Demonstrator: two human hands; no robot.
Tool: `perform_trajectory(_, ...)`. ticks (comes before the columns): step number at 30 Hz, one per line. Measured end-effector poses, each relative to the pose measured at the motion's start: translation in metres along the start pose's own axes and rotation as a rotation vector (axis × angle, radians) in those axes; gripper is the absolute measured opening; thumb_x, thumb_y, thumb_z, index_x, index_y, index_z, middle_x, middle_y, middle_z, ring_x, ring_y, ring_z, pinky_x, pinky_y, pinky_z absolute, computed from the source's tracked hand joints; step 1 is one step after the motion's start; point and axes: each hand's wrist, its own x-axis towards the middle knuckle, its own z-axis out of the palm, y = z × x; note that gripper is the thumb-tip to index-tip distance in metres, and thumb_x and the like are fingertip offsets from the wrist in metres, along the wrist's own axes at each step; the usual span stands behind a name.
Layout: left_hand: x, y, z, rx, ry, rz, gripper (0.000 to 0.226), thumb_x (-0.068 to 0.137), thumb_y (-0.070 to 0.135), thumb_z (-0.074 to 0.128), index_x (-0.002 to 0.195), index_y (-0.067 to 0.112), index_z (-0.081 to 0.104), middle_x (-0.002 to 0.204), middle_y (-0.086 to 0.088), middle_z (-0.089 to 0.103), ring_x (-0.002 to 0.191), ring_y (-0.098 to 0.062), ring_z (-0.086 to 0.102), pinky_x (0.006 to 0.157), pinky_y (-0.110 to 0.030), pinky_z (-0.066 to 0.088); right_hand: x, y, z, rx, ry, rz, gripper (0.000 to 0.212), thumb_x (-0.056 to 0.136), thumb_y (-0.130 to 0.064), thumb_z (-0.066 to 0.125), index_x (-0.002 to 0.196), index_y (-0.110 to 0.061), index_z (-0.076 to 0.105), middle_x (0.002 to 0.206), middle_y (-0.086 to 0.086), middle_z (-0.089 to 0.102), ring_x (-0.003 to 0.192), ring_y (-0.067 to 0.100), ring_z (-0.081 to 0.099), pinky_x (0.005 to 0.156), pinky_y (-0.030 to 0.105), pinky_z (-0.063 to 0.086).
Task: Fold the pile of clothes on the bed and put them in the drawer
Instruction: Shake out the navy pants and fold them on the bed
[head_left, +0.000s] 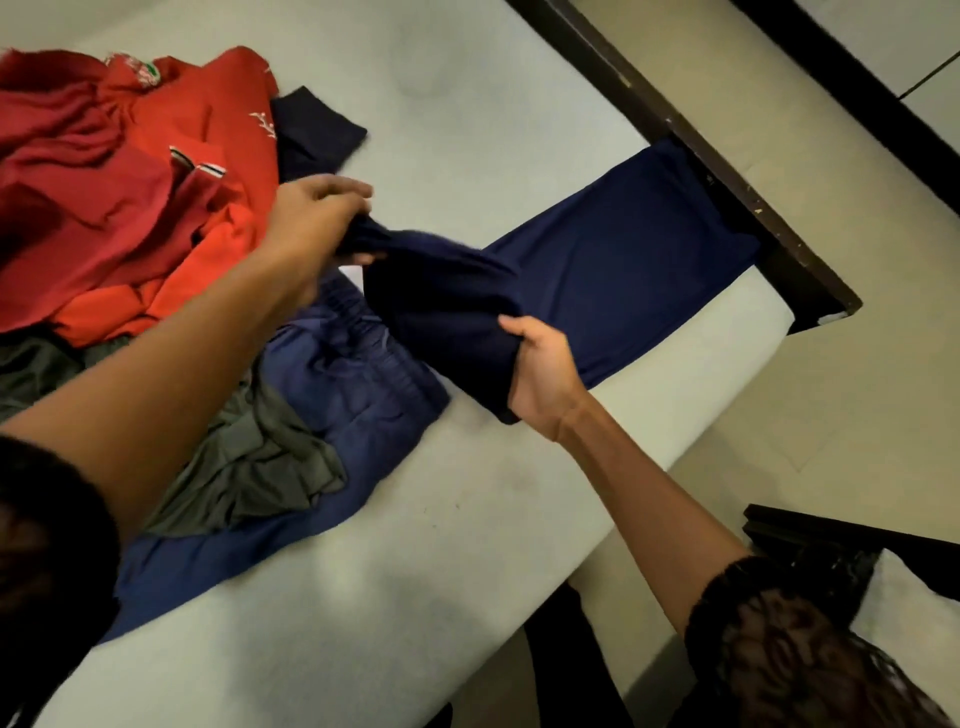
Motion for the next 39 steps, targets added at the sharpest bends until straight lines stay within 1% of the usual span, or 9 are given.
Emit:
perform_trajectory(7, 0.048, 0.06, 0.127, -0.069, -0.261, -0.097, 0.018, 0.094, 0.03, 0.053, 0.1, 0.014, 0.058, 0.104, -0.005, 0.065, 0.074, -0.016, 0.069, 0.071, -0.026, 0.055, 0.033, -0.074, -0.084, 0.282, 0.143, -0.065, 0.033, 0.09, -0.019, 0.038, 0.11, -0.01, 0.063, 0.113, 0.008, 0.067, 0.103, 0.023, 0.063, 0.092, 0.035, 0.048)
perform_trajectory(10, 0.063, 0.044, 0.172, 0.201, -0.354, -0.099, 0.052, 0.096, 0.04, 0.048, 0.142, 0.021, 0.034, 0.123, -0.003, 0.055, 0.095, -0.019, 0.061, 0.078, -0.024, 0.05, 0.051, -0.079, -0.119, 0.269, 0.395, -0.014, 0.02, 0.092, -0.017, 0.039, 0.096, -0.015, 0.059, 0.104, 0.004, 0.064, 0.09, 0.019, 0.06, 0.091, 0.033, 0.044)
perform_trajectory(13, 0.065, 0.003, 0.177, 0.633, -0.178, 0.094, 0.047, 0.095, 0.033, 0.049, 0.139, 0.02, 0.041, 0.134, -0.007, 0.052, 0.118, -0.024, 0.052, 0.094, -0.026, 0.041, 0.06, -0.073, -0.129, 0.187, 0.573, 0.014, 0.01, 0.094, -0.013, 0.045, 0.089, -0.014, 0.054, 0.092, 0.004, 0.06, 0.08, 0.018, 0.058, 0.078, 0.035, 0.047)
perform_trajectory(17, 0.059, -0.039, 0.152, 0.778, 0.082, 0.205, 0.036, 0.095, 0.022, 0.047, 0.128, 0.008, 0.051, 0.125, -0.015, 0.058, 0.116, -0.033, 0.05, 0.096, -0.041, 0.04, 0.057, -0.058, -0.117, -0.071, 0.694, -0.028, 0.024, 0.085, -0.03, 0.065, 0.093, -0.011, 0.052, 0.084, 0.001, 0.056, 0.078, 0.017, 0.058, 0.079, 0.042, 0.056)
perform_trajectory(20, 0.051, -0.065, 0.125, 0.842, 0.152, 0.162, 0.042, 0.094, 0.037, 0.052, 0.119, 0.004, 0.056, 0.113, -0.017, 0.062, 0.108, -0.035, 0.053, 0.089, -0.046, 0.042, 0.046, -0.026, -0.102, -0.304, 0.661, -0.058, 0.051, 0.081, -0.034, 0.071, 0.117, -0.011, 0.043, 0.107, 0.004, 0.055, 0.093, 0.02, 0.055, 0.087, 0.034, 0.05)
perform_trajectory(24, 0.032, -0.079, 0.109, 0.751, 0.093, -0.014, 0.05, 0.086, 0.043, 0.061, 0.117, 0.004, 0.054, 0.112, -0.017, 0.061, 0.103, -0.032, 0.057, 0.086, -0.042, 0.047, 0.027, 0.024, -0.09, -1.369, 0.647, -0.523, 0.086, 0.074, -0.044, 0.072, 0.14, -0.006, 0.033, 0.15, 0.014, 0.023, 0.137, 0.03, 0.024, 0.108, 0.037, 0.03)
perform_trajectory(27, 0.029, -0.076, 0.116, 0.592, 0.074, -0.144, 0.049, 0.086, 0.035, 0.065, 0.121, 0.006, 0.049, 0.116, -0.016, 0.057, 0.105, -0.031, 0.055, 0.087, -0.037, 0.047, 0.038, 0.054, -0.104, -1.911, 0.465, -0.693, 0.074, 0.079, -0.034, 0.063, 0.141, -0.003, 0.037, 0.151, 0.017, 0.03, 0.14, 0.033, 0.025, 0.111, 0.048, 0.029)
perform_trajectory(33, 0.023, -0.073, 0.122, 0.469, 0.179, -0.16, 0.034, 0.089, 0.016, 0.063, 0.118, 0.007, 0.047, 0.12, -0.012, 0.05, 0.091, -0.021, 0.046, 0.079, -0.03, 0.043, 0.044, 0.067, -0.101, -2.104, 0.43, -0.552, 0.051, 0.087, -0.009, 0.027, 0.13, -0.002, 0.052, 0.135, 0.017, 0.052, 0.127, 0.03, 0.048, 0.102, 0.045, 0.041)
perform_trajectory(39, -0.007, -0.086, 0.087, 0.461, 0.223, -0.126, 0.034, 0.088, 0.011, 0.062, 0.117, 0.004, 0.048, 0.117, -0.014, 0.05, 0.101, -0.027, 0.051, 0.079, -0.025, 0.038, 0.008, 0.105, -0.068, -2.057, 0.414, -0.52, 0.061, 0.077, -0.018, 0.068, 0.132, -0.001, 0.05, 0.135, 0.017, 0.052, 0.127, 0.031, 0.048, 0.102, 0.044, 0.041)
